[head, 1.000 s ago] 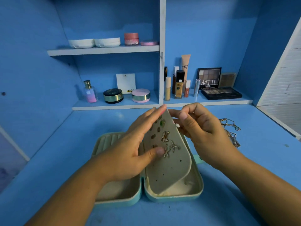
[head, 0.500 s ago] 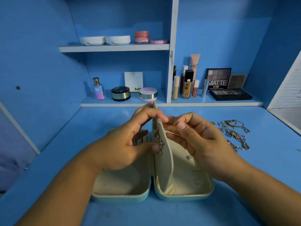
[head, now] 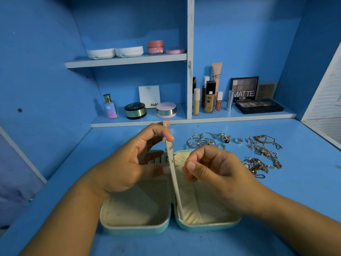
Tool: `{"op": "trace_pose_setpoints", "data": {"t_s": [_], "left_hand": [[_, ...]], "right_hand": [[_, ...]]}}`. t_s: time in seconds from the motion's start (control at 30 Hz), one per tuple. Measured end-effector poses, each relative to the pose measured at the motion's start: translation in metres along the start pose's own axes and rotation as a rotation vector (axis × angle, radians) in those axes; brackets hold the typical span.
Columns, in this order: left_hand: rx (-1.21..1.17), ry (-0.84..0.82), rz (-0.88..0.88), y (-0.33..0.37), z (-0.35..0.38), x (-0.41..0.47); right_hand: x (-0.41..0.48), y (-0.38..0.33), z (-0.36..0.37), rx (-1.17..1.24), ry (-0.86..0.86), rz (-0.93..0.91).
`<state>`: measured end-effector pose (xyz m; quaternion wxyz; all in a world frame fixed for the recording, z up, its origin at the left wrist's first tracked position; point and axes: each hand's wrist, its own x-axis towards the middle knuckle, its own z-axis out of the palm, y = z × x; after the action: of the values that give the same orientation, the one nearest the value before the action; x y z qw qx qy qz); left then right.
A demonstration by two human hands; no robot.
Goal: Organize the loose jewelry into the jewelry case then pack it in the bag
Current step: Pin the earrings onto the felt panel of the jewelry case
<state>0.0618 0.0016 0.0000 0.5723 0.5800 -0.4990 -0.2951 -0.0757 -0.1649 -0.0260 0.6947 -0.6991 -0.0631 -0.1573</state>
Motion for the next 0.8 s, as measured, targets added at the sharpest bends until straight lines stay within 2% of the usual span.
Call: {"op": "trace_pose_setpoints", "data": {"t_s": [0.23,0.8], "left_hand": [[-0.006,0.0,0.004,-0.001,-0.001,0.002],[-0.009,0.006,0.007,-0.003,-0.002,0.002]], "right_hand": [[-0.004,-0.001,0.005,0.051,-0.056,-0.016],[-0.001,-0.001,0.012,0.06,-0.023,0.012]]}}
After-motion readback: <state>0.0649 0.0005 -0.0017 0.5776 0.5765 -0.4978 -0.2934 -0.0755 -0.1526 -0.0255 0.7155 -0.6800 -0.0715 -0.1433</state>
